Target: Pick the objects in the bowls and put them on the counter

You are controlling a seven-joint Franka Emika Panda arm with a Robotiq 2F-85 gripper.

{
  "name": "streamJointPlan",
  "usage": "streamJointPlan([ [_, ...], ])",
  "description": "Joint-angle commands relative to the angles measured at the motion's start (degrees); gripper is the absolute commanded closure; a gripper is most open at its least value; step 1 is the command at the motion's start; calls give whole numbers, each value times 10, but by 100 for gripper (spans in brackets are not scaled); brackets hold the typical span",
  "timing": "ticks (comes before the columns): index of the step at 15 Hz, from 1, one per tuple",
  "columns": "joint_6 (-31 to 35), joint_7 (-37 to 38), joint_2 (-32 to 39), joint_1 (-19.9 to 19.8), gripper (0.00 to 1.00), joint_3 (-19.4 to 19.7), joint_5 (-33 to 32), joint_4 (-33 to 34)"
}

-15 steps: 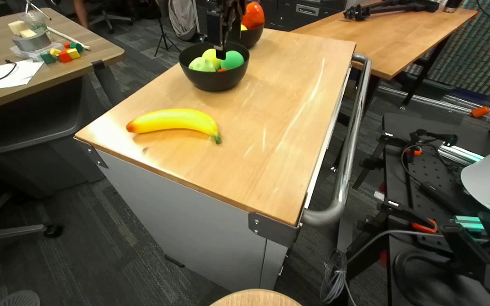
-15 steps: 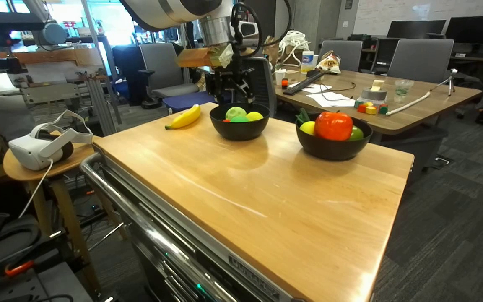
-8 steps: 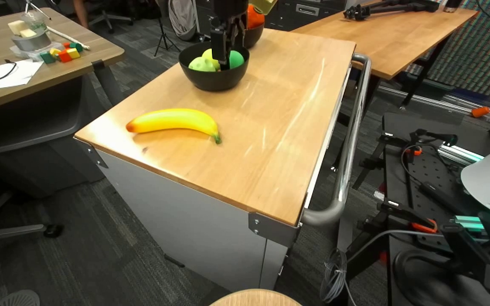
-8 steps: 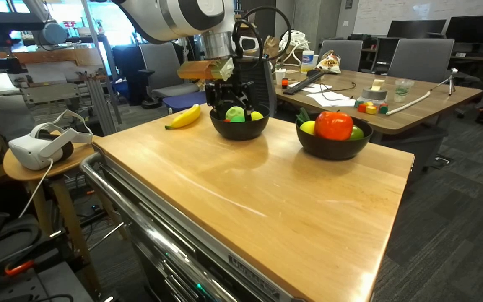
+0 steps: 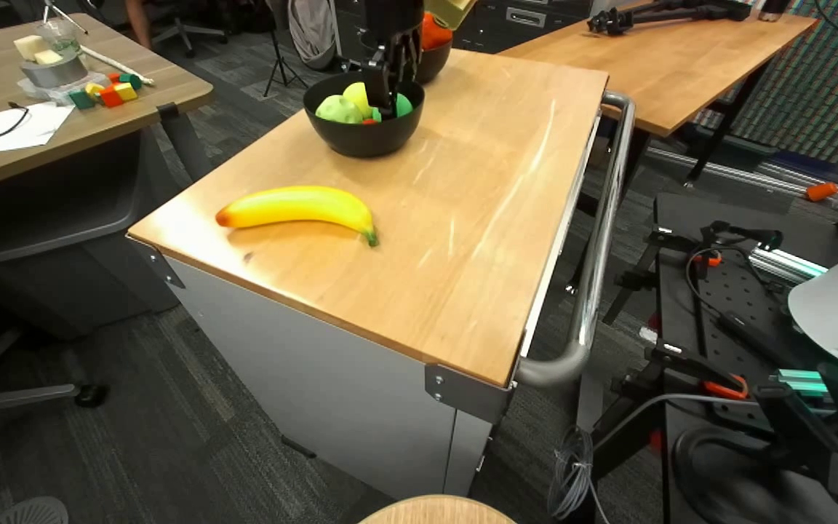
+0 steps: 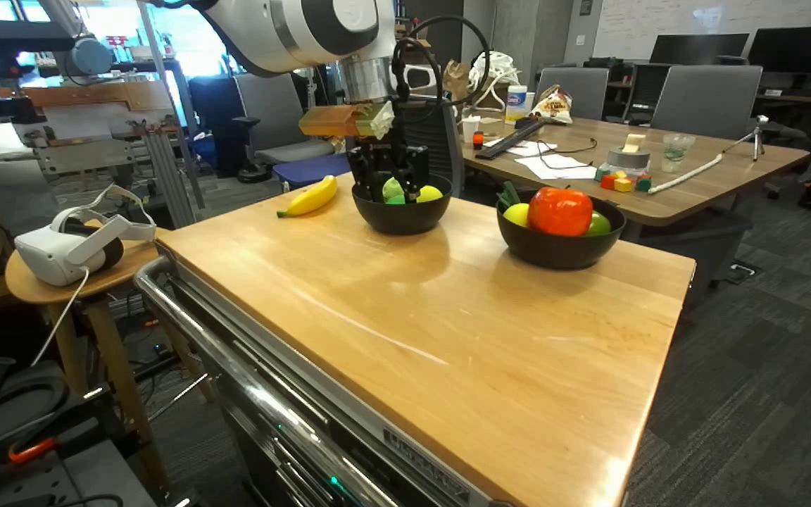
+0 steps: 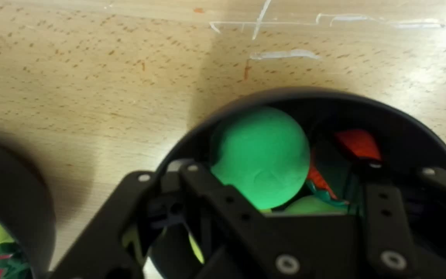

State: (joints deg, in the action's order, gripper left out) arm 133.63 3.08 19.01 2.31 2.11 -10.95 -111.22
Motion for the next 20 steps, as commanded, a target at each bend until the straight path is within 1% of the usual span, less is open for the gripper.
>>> streamJointPlan([
  [1, -9, -6, -5, -3, 62, -3, 5, 10],
  [2, -9, -6, -13, 0, 69, -4, -1, 11],
  [5, -11, -11, -45, 10, 76, -17, -1, 15],
  [6, -9, -11, -57, 17, 78, -22, -10, 16],
  [8, -18, -26, -72, 27, 78, -38, -8, 22],
  [10, 0, -42, -70, 34, 78, -54, 0, 25],
  [11, 3, -56, -68, 35, 78, -65, 14, 26],
  [12, 17, -61, -60, 40, 78, -69, 6, 26],
  [17, 27, -99, -7, 45, 78, -85, 12, 49],
  [18, 17, -107, -2, 45, 78, -88, 16, 51],
  [20, -28, -106, -1, 46, 78, -87, 17, 55],
])
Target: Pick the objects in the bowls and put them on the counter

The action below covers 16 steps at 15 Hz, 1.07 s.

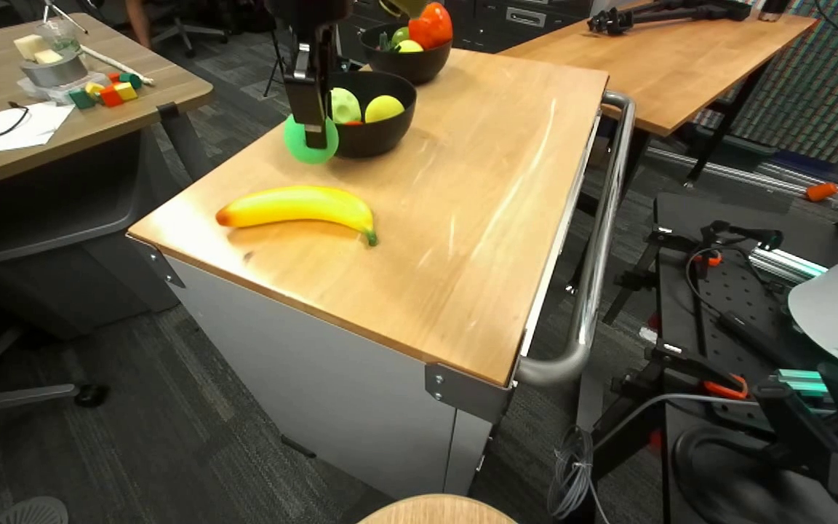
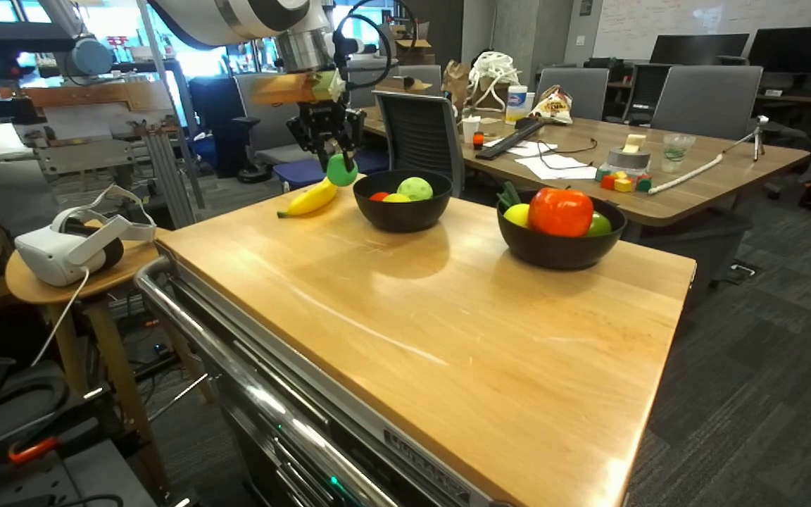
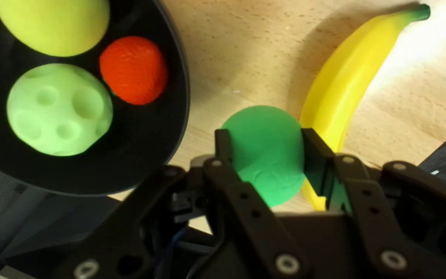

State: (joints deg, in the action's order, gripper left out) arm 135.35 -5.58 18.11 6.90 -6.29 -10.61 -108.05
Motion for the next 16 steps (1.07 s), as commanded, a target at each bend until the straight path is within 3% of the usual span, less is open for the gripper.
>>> streamJointPlan([
  [1, -56, -13, 3, 2, 78, 0, 8, 21],
  [7, -114, 37, -73, 13, 78, 2, -6, -34],
  [12, -52, 116, -104, 6, 78, 6, 12, -126],
  [13, -32, 127, -107, 5, 71, 7, 16, -142],
  [14, -12, 138, -108, 5, 29, 8, 21, -154],
  [16, 28, 156, -111, 5, 28, 10, 19, -173],
])
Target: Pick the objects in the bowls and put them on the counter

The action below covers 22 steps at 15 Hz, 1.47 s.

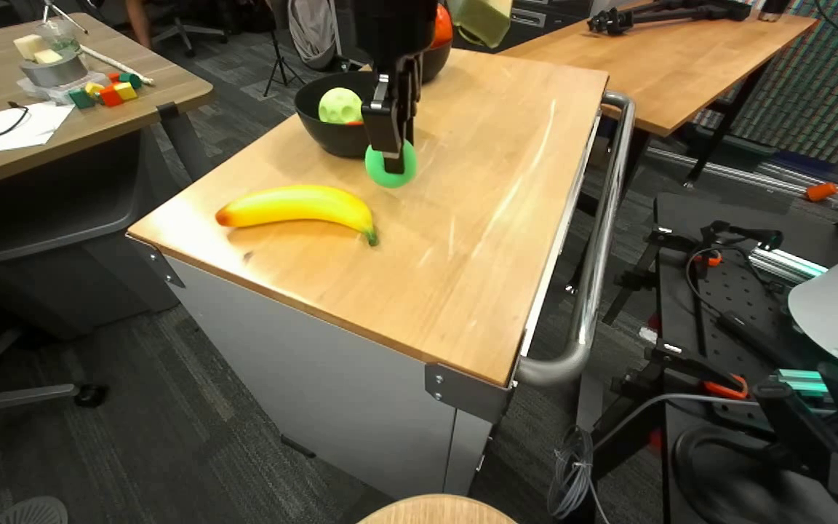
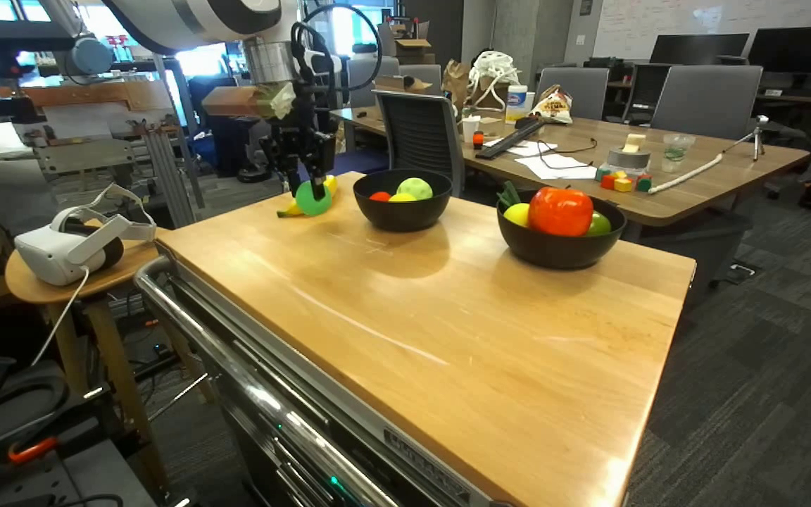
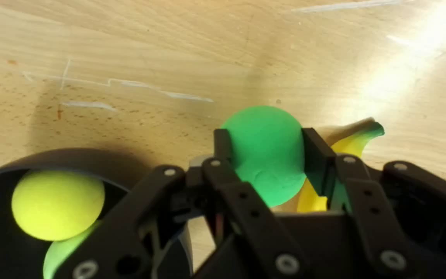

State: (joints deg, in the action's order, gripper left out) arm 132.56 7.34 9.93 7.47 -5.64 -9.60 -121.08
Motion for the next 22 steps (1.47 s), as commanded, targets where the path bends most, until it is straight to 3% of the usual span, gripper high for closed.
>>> streamJointPlan([
  [1, 73, 36, -31, 0, 23, 6, 5, -49],
  [4, 98, 61, -60, 3, 1, 15, -29, -51],
  [6, 56, 67, -86, 4, 0, 19, -67, -33],
  [9, 64, 53, -108, -8, 0, 19, -112, -14],
  [15, 88, -34, -23, -53, 0, 47, -37, 45],
  [16, 74, -4, -66, -42, 0, 39, -62, 8],
  [22, 77, -34, 8, -58, 0, 49, -13, 58],
])
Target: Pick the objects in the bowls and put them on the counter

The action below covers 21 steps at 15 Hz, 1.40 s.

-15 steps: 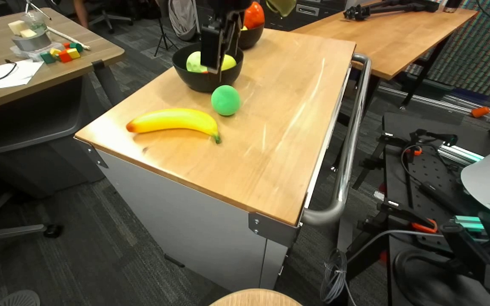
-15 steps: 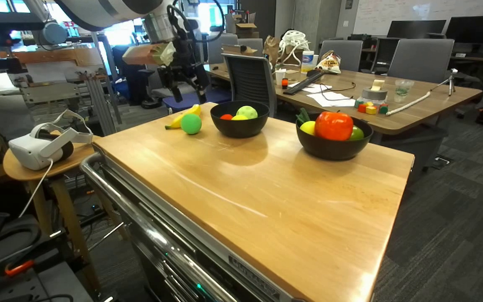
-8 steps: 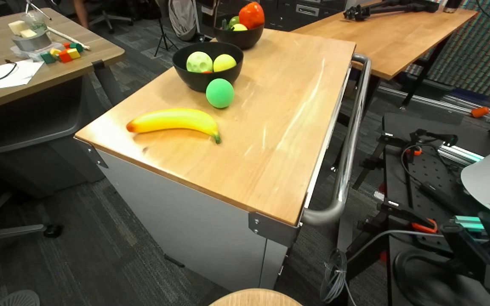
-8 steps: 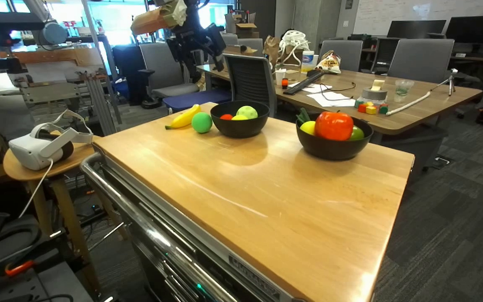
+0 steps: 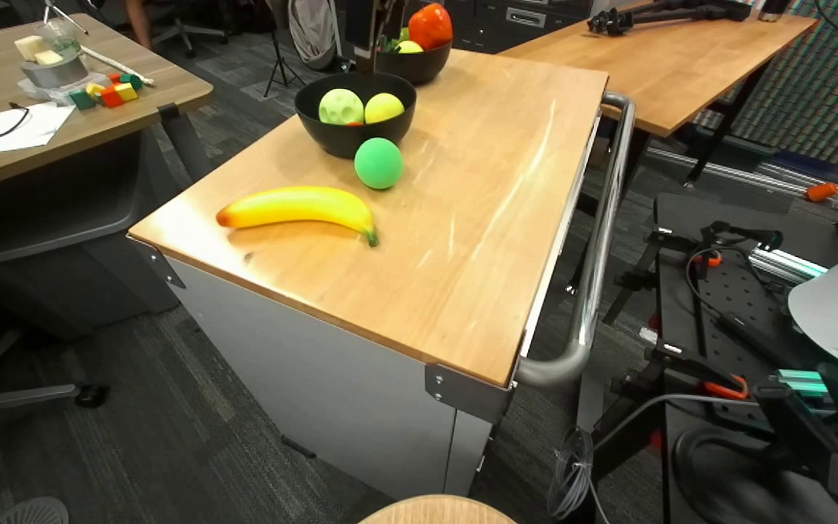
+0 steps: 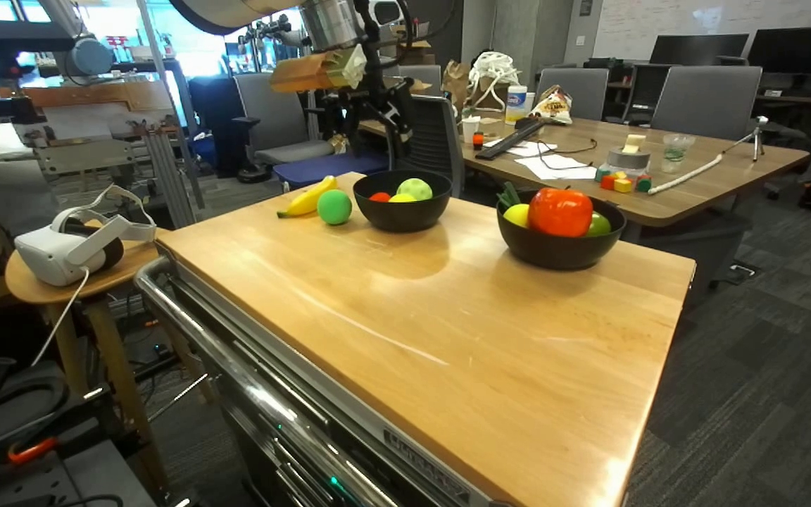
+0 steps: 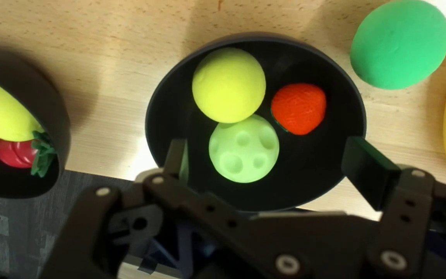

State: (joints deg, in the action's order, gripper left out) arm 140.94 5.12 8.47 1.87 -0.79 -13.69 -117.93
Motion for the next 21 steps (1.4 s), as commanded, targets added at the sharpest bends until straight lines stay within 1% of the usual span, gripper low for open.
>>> streamJointPlan([
  [1, -8, -10, 33, -3, 0, 2, 33, 33],
  [5, -5, -4, 74, -6, 0, 9, 44, 59],
  [7, -1, 0, 91, -4, 0, 16, 36, 74],
  [10, -1, -2, 115, -4, 0, 19, 41, 98],
  [11, -1, -3, 122, -4, 4, 18, 45, 106],
  [12, 0, -4, 129, -4, 4, 17, 47, 113],
  [13, -1, -5, 136, -4, 6, 16, 51, 121],
  [14, -1, -6, 144, -5, 1, 15, 56, 129],
  [17, -6, -6, 167, -6, 0, 14, 69, 151],
  [21, -14, -7, 194, -10, 0, 11, 101, 172],
])
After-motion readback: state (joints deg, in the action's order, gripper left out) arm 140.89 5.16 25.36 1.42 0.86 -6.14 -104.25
